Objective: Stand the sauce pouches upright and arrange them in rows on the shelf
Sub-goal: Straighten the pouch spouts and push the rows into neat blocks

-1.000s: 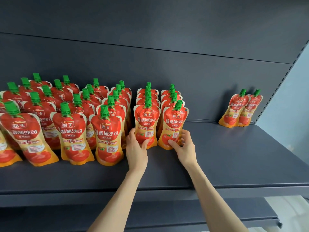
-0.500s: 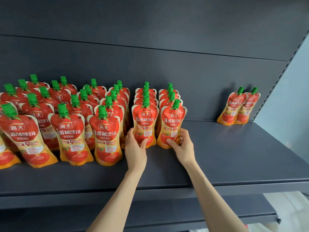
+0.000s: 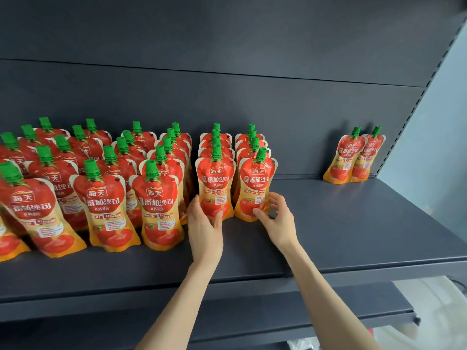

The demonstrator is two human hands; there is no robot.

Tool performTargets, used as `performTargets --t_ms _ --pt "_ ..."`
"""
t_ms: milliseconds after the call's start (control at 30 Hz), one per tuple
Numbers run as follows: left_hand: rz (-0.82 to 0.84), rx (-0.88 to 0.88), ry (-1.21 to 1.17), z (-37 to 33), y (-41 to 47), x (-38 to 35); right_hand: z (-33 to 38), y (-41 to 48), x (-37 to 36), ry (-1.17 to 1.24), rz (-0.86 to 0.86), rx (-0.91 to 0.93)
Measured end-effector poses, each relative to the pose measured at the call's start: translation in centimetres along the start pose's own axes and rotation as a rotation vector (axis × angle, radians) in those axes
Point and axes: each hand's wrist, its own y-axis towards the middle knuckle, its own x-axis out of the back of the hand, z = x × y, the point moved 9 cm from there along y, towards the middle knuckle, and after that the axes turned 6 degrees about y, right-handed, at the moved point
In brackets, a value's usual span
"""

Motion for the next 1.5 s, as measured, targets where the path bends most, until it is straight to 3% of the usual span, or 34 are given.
performTargets --t_ms 133,333,533,667,900,1200,1500 --pt "-0.047 -0.133 -0.041 -1.8 -2.1 0.2 -0.1 -0.7 3.4 -0.095 -0.107 0.013" --pt "0.162 -0.298 -0.164 -9.7 -3.1 -5.3 0.7 -0.1 11.7 -0.084 -0.246 0.040" --pt "0.290 -0.328 -0.256 -17.1 -2.8 -14.4 -0.8 3.4 21.1 -0.103 -0.313 0.054" --pt "0.304 -0.262 -0.298 -21.1 -2.6 -21.0 -3.0 7.5 26.6 -0.113 -0.274 0.063" --pt "0.190 -0.162 -0.311 -25.8 -0.4 -29.8 -5.5 16.4 33.5 -0.130 -0.186 0.094" --pt "0.136 -0.065 -0.263 -26.9 5.1 -35.7 -7.6 25.7 35.1 -0.169 -0.161 0.165" --pt "0.335 0.065 -0.357 -24.1 5.8 -40.1 -13.2 27.9 33.6 0.069 -0.119 -0.118"
